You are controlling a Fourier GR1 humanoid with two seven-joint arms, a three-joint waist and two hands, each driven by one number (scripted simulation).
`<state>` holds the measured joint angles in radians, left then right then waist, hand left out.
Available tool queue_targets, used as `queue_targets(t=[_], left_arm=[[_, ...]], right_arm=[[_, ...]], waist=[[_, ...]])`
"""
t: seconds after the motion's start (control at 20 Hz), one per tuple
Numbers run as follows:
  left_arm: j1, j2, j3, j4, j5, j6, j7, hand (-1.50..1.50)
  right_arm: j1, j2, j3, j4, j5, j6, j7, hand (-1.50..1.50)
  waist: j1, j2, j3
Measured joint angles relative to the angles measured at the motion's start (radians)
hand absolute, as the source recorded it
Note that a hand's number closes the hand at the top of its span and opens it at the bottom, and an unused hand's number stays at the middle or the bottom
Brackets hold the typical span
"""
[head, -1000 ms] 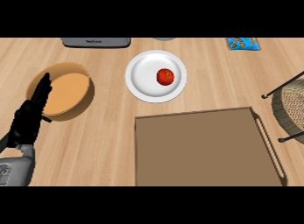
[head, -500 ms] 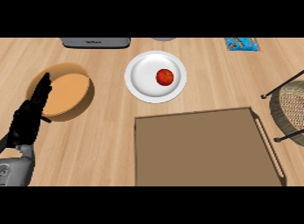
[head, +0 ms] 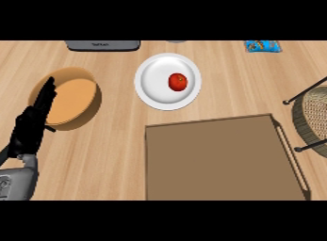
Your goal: Pick the lemon from the tray and place it in the tiered basket
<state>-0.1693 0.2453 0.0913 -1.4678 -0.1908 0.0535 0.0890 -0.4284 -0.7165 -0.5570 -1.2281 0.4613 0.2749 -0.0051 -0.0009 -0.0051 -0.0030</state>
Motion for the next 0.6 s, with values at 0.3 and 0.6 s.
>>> queue_targets(t=[0.3, 0.6], left_arm=[[0.010, -0.015, -0.004, -0.008, -0.014, 0.009, -0.002, 0.00], [0.010, -0.004, 0.013, 0.003, -0.007, -0.004, -0.008, 0.00]], right_arm=[[0.000, -0.076, -0.111, -0.004, -0.088, 0.035, 0.054, -1.50], [0.062, -0.203, -0.261, 0.103, -0.200, 0.170, 0.084, -1.50]], waist=[[-0.002, 0.003, 0.002], [-0.011, 0.003, 0.002]])
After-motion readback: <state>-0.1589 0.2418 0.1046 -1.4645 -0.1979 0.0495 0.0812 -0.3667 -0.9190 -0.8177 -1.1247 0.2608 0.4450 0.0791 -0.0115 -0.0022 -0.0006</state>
